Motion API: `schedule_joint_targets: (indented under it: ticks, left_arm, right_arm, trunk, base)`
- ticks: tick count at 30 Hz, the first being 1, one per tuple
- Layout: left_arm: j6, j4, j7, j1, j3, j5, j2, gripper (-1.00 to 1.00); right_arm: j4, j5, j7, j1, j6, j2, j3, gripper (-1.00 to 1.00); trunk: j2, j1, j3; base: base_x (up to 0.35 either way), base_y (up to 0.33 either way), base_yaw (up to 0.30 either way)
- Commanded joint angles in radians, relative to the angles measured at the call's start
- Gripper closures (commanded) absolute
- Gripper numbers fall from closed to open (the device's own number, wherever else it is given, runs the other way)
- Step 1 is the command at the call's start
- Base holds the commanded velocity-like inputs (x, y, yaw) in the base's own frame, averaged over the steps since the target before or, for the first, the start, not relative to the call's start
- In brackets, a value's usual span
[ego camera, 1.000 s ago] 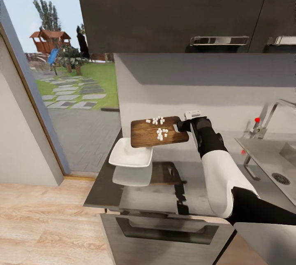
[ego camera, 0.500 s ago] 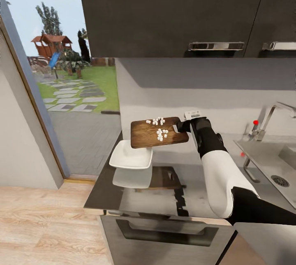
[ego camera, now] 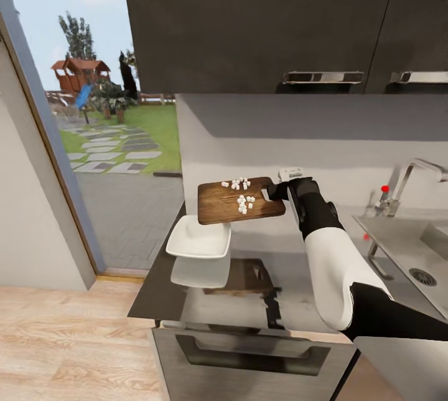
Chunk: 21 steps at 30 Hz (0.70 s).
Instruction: In the kitchen, take the Vidalia onion out of the sink, dice it on the chopping board with the paring knife, put the diced onion into the bowl on the countertop, then place both the paring knife and the chopping board into the sink.
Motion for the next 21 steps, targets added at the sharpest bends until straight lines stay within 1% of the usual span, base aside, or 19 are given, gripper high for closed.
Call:
schedule_joint_targets:
  ticks: [1, 8, 10, 13, 15, 21]
  left_arm:
    - [-0.008, 0.005, 0.001, -0.002, -0.009, 0.009, -0.001, -1.00]
    - [-0.008, 0.005, 0.001, -0.002, -0.009, 0.009, -0.001, -1.00]
    - [-0.004, 0.005, 0.001, -0.002, -0.009, 0.009, 0.011, -1.00]
    - [-0.004, 0.005, 0.001, -0.002, -0.009, 0.009, 0.027, -1.00]
    - [-0.004, 0.005, 0.001, -0.002, -0.009, 0.009, 0.033, -1.00]
    - [-0.003, 0.005, 0.001, -0.002, -0.009, 0.009, 0.036, -1.00]
  right_arm:
    - [-0.001, 0.010, 0.009, -0.001, 0.003, 0.001, -0.006, 1.00]
    - [0.014, 0.010, 0.009, -0.001, 0.002, 0.001, -0.006, 1.00]
    - [0.015, 0.009, 0.012, -0.013, -0.010, 0.001, -0.004, 1.00]
    - [0.016, 0.009, 0.011, -0.015, -0.022, 0.001, -0.004, 1.00]
    - [0.017, 0.009, 0.011, -0.016, -0.032, 0.001, -0.005, 1.00]
    - [0.018, 0.009, 0.011, -0.016, -0.043, 0.001, -0.006, 1.00]
  trunk:
    - [-0.001, 0.000, 0.000]
    - [-0.001, 0.000, 0.001]
    - [-0.001, 0.000, 0.001]
    - [-0.001, 0.000, 0.001]
    - [-0.001, 0.000, 0.001]
    - [-0.001, 0.000, 0.001]
  base:
    - [0.000, 0.000, 0.000]
    - [0.000, 0.000, 0.000]
    - [0.000, 0.000, 0.000]
    - [0.000, 0.000, 0.000]
    - [0.000, 0.000, 0.000]
    - [0.000, 0.000, 0.000]
